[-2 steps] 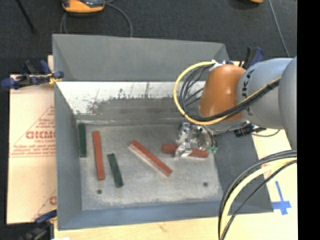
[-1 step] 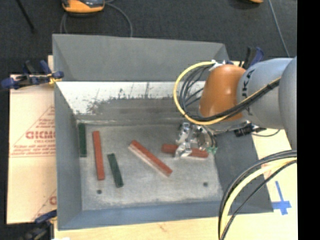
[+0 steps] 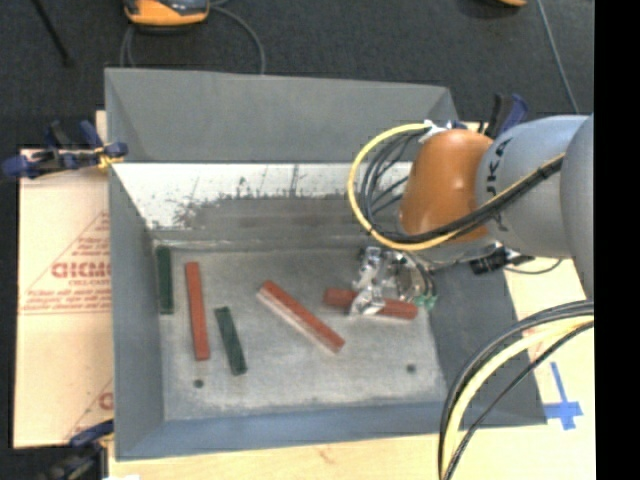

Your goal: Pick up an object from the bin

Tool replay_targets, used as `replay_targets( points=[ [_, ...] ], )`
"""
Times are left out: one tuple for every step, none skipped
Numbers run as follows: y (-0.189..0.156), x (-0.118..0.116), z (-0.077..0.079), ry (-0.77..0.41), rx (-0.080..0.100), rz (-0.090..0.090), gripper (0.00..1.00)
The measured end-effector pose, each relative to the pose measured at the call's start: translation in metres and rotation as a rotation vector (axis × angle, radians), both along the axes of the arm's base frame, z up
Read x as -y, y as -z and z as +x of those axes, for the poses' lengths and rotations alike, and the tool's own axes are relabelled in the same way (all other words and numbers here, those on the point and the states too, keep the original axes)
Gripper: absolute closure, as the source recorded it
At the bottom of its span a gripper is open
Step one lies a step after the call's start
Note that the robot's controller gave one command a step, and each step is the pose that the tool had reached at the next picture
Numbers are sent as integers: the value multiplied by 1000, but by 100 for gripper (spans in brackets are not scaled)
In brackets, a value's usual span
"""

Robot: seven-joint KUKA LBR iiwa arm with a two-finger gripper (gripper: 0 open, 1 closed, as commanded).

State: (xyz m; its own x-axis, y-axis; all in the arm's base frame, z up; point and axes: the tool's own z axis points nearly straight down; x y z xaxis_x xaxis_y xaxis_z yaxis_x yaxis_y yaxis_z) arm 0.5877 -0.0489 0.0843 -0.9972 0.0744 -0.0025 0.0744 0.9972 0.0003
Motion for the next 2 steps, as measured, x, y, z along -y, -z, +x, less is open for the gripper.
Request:
replay_targets(
  points=[
    [-112, 57, 49, -484, 3, -2, 100],
    [-112, 56, 49, -484, 3, -1, 100]
  ],
)
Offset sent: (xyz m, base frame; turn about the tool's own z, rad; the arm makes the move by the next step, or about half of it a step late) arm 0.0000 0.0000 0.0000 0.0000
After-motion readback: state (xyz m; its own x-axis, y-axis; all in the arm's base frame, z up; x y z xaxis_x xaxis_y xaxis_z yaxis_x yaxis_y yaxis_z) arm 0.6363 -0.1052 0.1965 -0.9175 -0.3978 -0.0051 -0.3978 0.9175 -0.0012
